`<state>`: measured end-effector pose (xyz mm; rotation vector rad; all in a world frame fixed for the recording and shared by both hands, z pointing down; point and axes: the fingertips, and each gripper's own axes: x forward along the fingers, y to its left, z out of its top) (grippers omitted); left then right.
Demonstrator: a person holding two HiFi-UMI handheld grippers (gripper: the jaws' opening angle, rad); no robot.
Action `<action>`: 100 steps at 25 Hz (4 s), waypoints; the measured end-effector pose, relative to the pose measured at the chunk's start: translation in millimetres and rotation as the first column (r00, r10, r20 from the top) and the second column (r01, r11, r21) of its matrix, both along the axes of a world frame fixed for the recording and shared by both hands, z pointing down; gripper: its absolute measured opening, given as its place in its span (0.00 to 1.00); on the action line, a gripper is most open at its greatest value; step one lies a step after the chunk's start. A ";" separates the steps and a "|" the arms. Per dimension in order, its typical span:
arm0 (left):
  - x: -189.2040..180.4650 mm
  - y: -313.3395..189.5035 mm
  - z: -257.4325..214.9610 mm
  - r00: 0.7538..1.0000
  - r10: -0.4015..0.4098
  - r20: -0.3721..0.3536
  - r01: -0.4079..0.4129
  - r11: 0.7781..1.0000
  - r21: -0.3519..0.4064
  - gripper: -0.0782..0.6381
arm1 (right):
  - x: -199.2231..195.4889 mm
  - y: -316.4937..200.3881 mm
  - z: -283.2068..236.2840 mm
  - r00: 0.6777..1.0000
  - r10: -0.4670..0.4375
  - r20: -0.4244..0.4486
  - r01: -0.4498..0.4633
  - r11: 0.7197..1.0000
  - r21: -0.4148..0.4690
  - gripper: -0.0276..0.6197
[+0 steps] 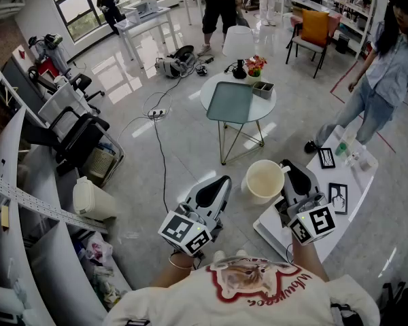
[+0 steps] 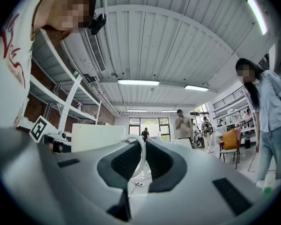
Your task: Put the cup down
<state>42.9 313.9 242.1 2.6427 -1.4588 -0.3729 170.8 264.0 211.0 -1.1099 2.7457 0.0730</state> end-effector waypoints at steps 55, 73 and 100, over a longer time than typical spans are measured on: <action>-10.3 -87.4 11.6 0.997 -0.067 -0.032 0.067 0.998 0.006 0.13 | -10.3 -86.2 9.3 0.995 -0.065 0.071 0.067 0.997 -0.028 0.12; -109.2 -251.6 -4.3 1.000 0.008 -0.016 -0.007 1.000 0.024 0.13 | -106.3 -239.8 -4.0 0.994 0.005 0.107 -0.003 1.000 -0.025 0.12; -157.6 -374.6 2.1 0.998 0.068 -0.006 -0.068 0.997 0.020 0.13 | -149.5 -354.2 1.7 0.990 0.070 0.124 -0.064 0.997 -0.050 0.12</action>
